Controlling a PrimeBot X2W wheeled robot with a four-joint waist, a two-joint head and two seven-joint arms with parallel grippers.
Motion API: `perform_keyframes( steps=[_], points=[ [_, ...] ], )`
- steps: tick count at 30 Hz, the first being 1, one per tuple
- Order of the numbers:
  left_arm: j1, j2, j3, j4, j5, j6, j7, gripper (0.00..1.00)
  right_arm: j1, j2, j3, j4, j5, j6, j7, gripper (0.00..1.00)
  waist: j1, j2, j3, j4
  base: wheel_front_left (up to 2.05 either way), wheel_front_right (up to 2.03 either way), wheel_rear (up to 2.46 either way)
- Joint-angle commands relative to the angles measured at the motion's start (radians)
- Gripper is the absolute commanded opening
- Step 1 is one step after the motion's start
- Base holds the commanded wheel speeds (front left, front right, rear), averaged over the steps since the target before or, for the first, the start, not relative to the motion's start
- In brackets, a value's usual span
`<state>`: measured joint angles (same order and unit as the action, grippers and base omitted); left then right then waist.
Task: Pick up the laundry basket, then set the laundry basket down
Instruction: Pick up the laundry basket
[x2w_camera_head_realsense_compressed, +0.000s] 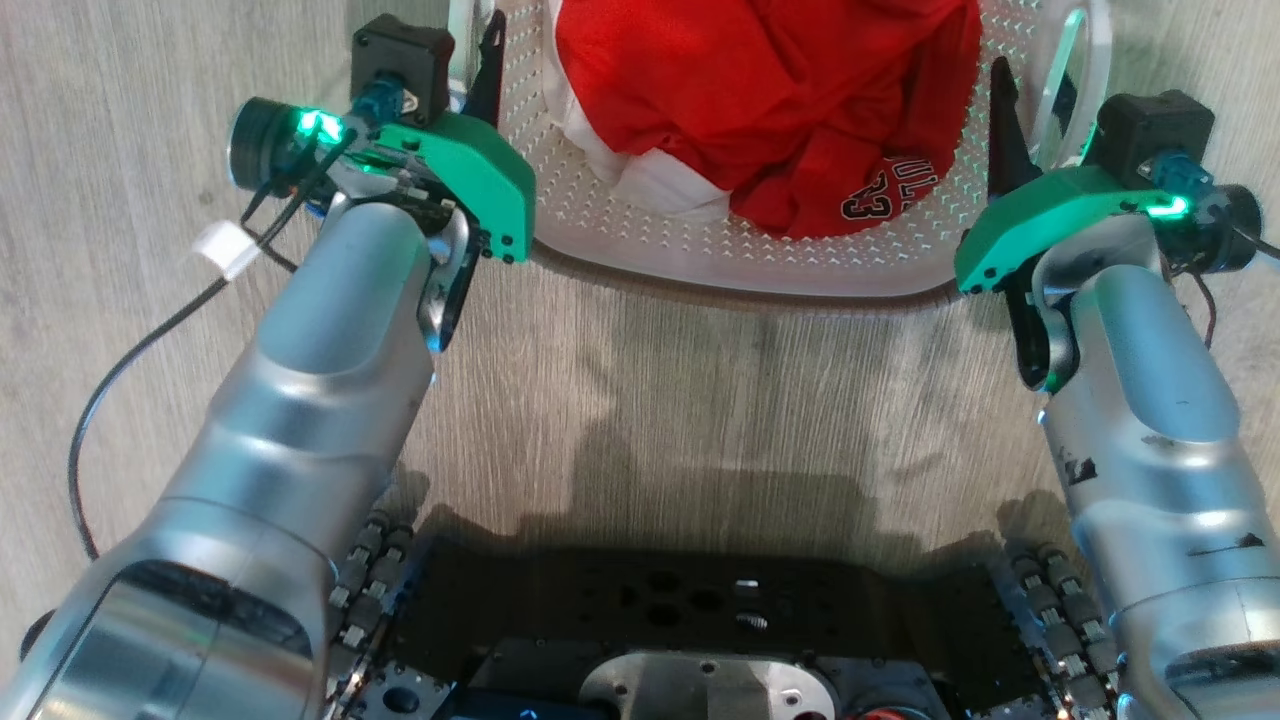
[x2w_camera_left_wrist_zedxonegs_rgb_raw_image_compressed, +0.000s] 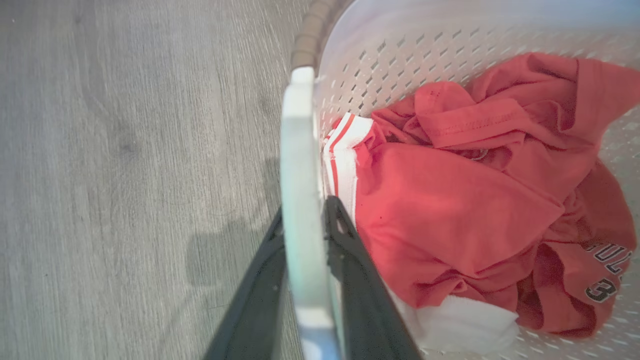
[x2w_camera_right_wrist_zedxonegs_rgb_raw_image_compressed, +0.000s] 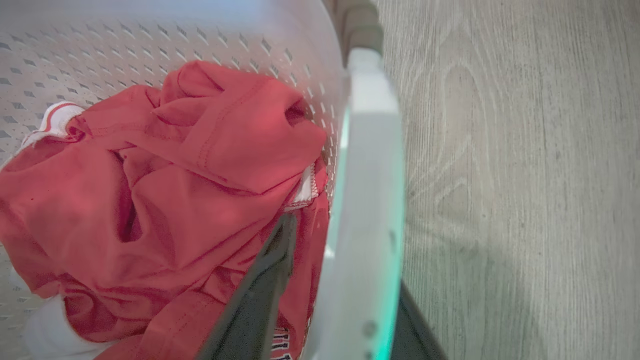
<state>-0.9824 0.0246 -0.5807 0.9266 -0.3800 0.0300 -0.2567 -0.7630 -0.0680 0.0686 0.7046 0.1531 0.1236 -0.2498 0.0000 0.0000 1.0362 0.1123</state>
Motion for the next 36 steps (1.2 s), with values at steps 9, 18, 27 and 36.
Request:
perform_keyframes(
  steps=[9,18,27,36],
  points=[
    [0.044,0.026,-0.019,-0.013,-0.027,0.014,-0.005,0.0,0.027,0.018,0.023,0.036,0.012,0.007,-0.012,0.0,0.0,0.0,-0.013,0.005,0.0,0.0,0.0],
    [0.053,0.026,-0.039,-0.015,-0.05,0.019,-0.005,0.0,0.017,0.018,0.027,0.068,0.02,0.007,-0.012,0.0,0.0,0.0,-0.029,0.006,0.0,0.0,0.0],
    [0.079,0.026,-0.046,-0.01,-0.061,0.024,-0.005,0.0,0.02,0.018,0.04,0.116,0.038,0.007,-0.012,0.0,0.0,0.0,-0.076,0.0,0.0,0.0,0.0],
    [0.142,0.026,-0.055,0.021,-0.079,0.026,-0.005,0.0,0.027,0.018,0.087,0.235,0.082,0.007,-0.012,0.0,0.0,0.0,-0.177,-0.017,0.0,0.0,0.0]
  ],
)
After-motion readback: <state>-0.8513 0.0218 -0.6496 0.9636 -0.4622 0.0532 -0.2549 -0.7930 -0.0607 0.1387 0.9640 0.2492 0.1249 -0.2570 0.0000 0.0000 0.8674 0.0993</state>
